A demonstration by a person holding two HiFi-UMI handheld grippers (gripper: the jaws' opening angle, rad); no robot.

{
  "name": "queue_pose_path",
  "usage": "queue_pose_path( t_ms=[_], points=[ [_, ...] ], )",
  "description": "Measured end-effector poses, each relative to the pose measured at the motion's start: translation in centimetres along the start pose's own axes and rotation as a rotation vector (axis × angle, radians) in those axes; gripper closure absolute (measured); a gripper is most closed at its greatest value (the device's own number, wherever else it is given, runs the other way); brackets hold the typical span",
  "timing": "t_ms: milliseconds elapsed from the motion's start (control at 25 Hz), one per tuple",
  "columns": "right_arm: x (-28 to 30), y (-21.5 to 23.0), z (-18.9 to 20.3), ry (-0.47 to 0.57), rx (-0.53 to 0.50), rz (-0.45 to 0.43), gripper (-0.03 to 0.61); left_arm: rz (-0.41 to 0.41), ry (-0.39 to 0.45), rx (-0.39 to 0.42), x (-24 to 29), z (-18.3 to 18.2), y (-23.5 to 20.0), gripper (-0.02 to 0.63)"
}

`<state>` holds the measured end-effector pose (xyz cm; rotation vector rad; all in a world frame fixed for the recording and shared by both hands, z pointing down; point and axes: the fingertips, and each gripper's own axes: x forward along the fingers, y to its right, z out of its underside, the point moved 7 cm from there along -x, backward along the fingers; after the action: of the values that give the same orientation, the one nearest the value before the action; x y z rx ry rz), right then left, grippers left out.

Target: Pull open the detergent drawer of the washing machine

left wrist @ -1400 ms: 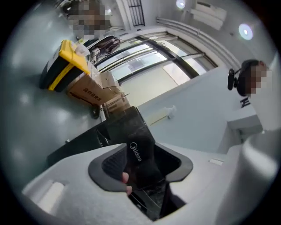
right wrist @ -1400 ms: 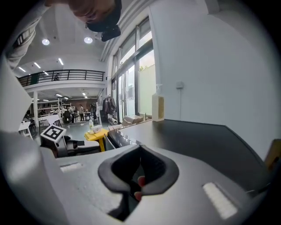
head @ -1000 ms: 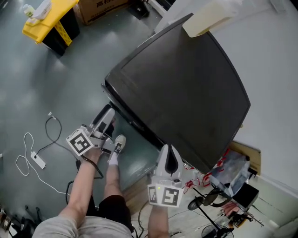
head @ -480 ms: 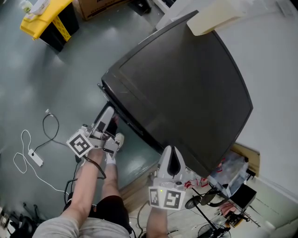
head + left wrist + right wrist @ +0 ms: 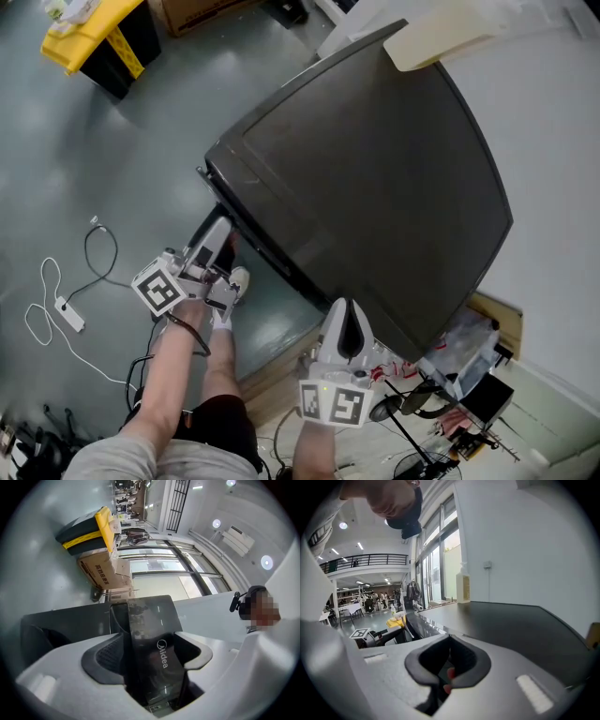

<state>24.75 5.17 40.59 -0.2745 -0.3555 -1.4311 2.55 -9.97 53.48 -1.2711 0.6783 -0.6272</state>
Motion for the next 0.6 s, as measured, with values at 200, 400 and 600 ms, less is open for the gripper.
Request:
queue_pose_path(
  t_ms=[200, 400, 600],
  points=[
    [0.04, 0.00, -0.17, 0.003, -0.004, 0.000, 0.574, -0.001, -0.007, -0.003, 0.01, -0.06, -0.31, 0.258],
    [-0.04, -0.03, -0.34, 0.005, -0.009, 0.005, 0.574, 0.005, -0.022, -0.009, 0.11, -0.01, -0.27, 0.255],
    [0.38, -0.35, -0.14, 0.001, 0.000, 0.007, 0.574, 0.030, -0.040, -0.023, 0.30, -0.12, -0.38, 0.256]
  ],
)
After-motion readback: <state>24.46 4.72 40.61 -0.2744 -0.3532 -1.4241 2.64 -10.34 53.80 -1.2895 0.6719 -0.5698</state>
